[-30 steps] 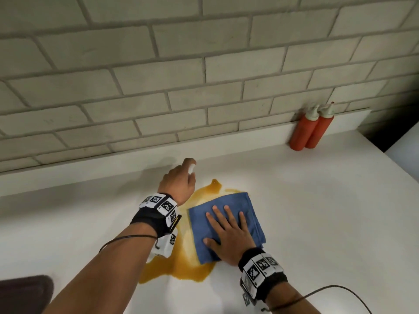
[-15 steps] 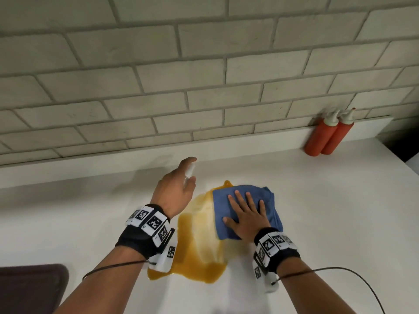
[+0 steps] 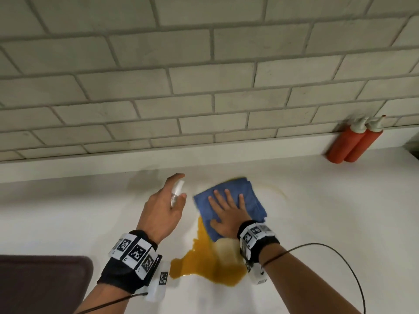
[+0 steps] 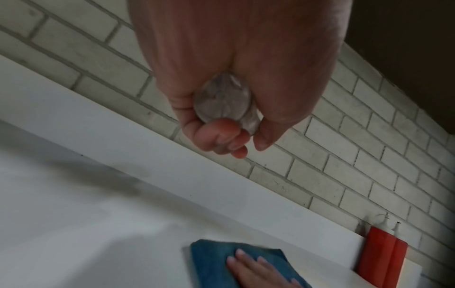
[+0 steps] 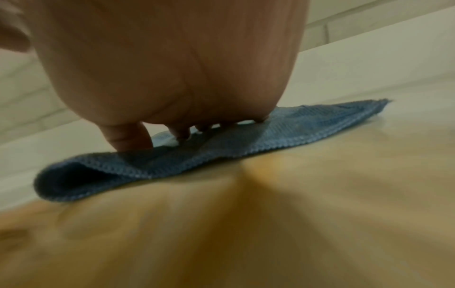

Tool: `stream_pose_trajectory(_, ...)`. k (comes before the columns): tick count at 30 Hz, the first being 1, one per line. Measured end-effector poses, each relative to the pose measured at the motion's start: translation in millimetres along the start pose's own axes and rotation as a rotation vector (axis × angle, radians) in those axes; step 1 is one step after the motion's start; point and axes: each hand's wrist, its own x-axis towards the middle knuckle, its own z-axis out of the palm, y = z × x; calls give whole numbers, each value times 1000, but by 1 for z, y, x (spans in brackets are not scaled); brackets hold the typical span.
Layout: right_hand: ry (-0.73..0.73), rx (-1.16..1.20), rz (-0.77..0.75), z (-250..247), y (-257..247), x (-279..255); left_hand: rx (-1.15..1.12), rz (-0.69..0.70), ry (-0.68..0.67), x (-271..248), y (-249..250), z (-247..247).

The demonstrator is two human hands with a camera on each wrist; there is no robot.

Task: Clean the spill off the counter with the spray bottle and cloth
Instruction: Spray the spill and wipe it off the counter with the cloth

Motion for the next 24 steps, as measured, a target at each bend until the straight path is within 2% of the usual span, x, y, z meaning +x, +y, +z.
stream_pose_trajectory(3, 14, -37, -100, 23, -29, -25, 17, -23, 8, -4, -1, -5)
stream_pose_trajectory(5, 57, -16, -111, 37, -31, -42, 18, -25, -9, -8, -2, -7)
stream_pose_trajectory(7, 93, 22, -75, 39, -16, -54, -6, -14, -34, -14, -4, -6)
stream_pose_trajectory(10, 60, 24, 89, 31, 21, -57, -31, -2, -61, -21, -5, -3)
stream_pose_trajectory(13, 61, 62, 243, 14, 51, -47, -61, -4, -64, -23, -2, 3)
stream_pose_trajectory(16, 66, 120, 307, 1, 55, -26, -107, -9, -61, -20, 2, 7)
stream_pose_trajectory(21, 72, 139, 317, -17, 40, 20, -70, 7, -8, -11, 11, 8)
stream_pose_trajectory(24, 50, 96, 235, -19, 20, 35, -48, 8, 30, -5, 11, 4)
